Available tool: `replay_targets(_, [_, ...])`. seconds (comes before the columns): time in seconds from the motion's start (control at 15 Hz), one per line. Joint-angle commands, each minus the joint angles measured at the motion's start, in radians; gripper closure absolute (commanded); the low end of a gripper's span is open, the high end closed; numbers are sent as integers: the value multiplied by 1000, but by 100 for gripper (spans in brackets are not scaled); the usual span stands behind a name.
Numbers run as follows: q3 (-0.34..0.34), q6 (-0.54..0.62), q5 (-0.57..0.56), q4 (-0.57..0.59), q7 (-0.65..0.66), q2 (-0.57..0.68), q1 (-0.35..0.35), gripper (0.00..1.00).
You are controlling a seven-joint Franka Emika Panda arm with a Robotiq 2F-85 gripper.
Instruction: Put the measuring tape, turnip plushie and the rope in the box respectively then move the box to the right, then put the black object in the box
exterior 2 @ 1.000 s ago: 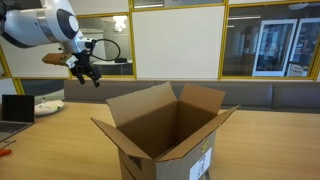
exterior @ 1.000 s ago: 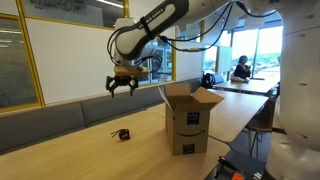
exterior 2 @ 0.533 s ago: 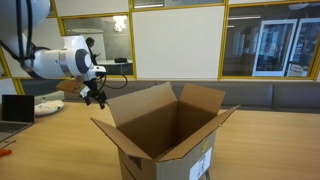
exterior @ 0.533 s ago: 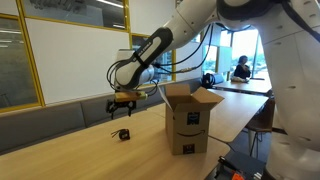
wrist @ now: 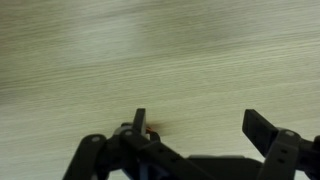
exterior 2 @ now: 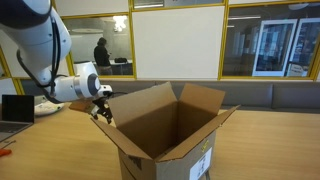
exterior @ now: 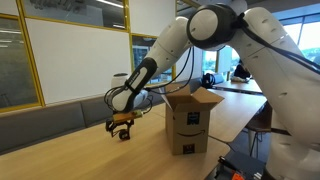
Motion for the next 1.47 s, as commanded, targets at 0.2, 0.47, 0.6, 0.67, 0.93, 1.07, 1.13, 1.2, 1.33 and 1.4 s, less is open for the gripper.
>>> replay_targets(0.2, [-104, -8, -7, 262, -7, 196, 65, 0])
replay_targets(0.47, [-166, 10, -32, 338, -9, 272, 82, 0])
replay_targets(0.6, [-195, 10, -44, 374, -9, 312, 86, 0])
replay_targets(0.67, [-206, 7, -48, 394, -10, 332, 85, 0])
replay_targets(0.93, [-231, 8, -51, 464, -14, 400, 77, 0])
replay_targets(1.07, [-235, 4, -40, 502, -12, 427, 72, 0])
replay_targets(1.13, [-238, 2, -38, 523, -10, 441, 70, 0])
replay_targets(1.2, [-238, 0, -35, 540, -10, 450, 69, 0])
replay_targets(1.33, [-235, -6, -28, 568, -14, 468, 61, 0])
replay_targets(1.4, [-234, -7, -26, 578, -15, 477, 58, 0])
